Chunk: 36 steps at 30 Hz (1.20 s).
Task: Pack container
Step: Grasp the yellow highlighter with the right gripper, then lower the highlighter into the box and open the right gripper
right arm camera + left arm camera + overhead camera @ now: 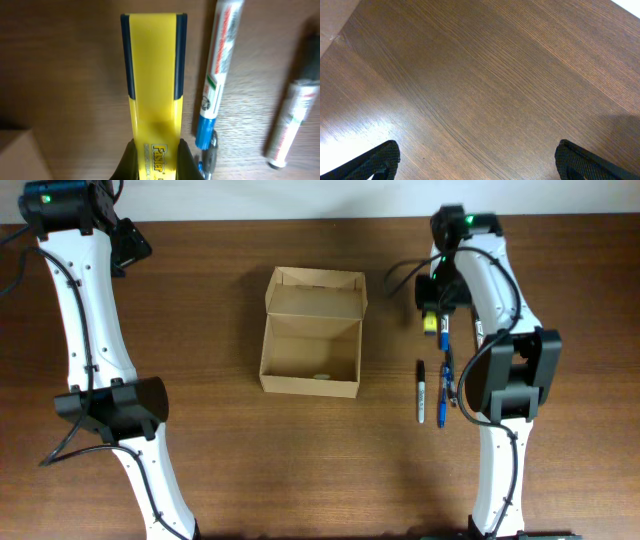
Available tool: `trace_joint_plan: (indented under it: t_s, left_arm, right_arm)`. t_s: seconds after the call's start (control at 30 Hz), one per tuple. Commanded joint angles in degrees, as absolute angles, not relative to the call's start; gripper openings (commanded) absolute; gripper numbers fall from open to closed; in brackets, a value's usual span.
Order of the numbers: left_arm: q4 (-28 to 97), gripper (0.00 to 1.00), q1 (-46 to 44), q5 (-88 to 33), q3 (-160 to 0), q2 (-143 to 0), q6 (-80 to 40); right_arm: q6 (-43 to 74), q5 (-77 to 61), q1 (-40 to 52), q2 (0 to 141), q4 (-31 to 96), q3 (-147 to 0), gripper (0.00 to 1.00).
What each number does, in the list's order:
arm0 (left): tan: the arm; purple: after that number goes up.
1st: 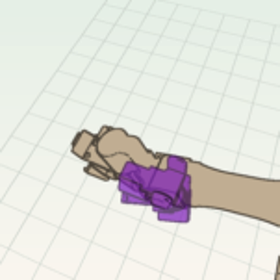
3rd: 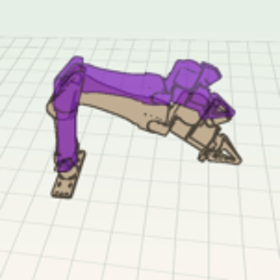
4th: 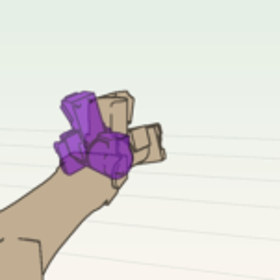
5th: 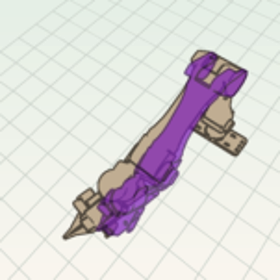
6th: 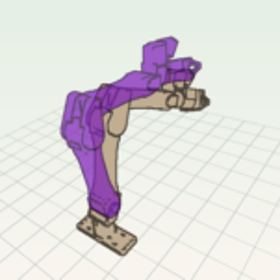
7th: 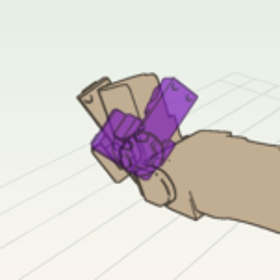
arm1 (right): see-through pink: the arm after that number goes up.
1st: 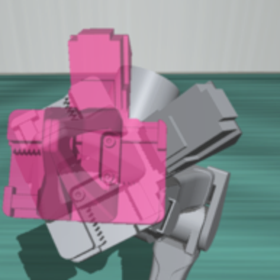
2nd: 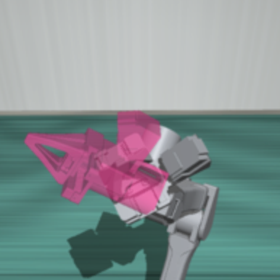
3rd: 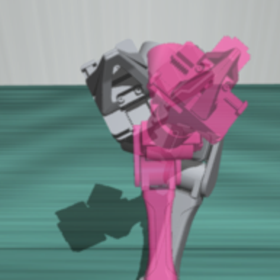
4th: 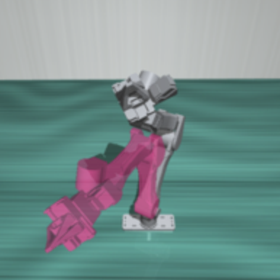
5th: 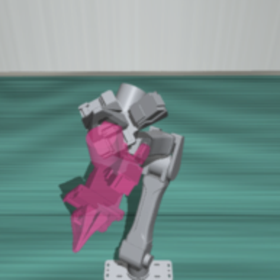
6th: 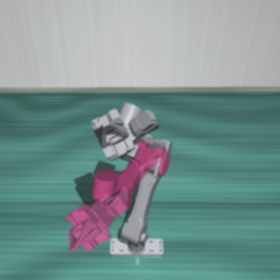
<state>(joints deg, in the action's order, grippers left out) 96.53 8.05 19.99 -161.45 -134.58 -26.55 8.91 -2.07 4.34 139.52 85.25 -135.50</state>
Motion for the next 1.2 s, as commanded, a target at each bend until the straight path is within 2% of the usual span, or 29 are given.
trace_joint_plan:
  t_s: [0.0,0.27,0.63,0.83,1.17]
  left_arm:
    - [96.7,1.00,8.3,20.6,-161.2,-133.5,-26.0]
    - [96.7,1.00,8.3,20.6,-161.2,-133.5,-26.0]
    - [96.7,1.00,8.3,20.6,-161.2,-133.5,-26.0]
    - [96.7,1.00,8.3,20.6,-161.2,-133.5,-26.0]
    - [96.7,1.00,8.3,20.6,-161.2,-133.5,-26.0]
  right_arm:
    - [4.6,-2.4,7.0,133.8,88.5,-144.2,0.04]
    - [-10.8,-2.9,19.0,131.7,97.1,-158.5,0.04]
    - [-40.7,-8.4,35.9,132.1,97.1,-154.2,0.04]
    - [-44.6,-8.4,38.2,133.5,93.0,-145.9,0.04]
    - [-46.7,-8.4,35.5,133.6,81.0,-128.0,0.04]
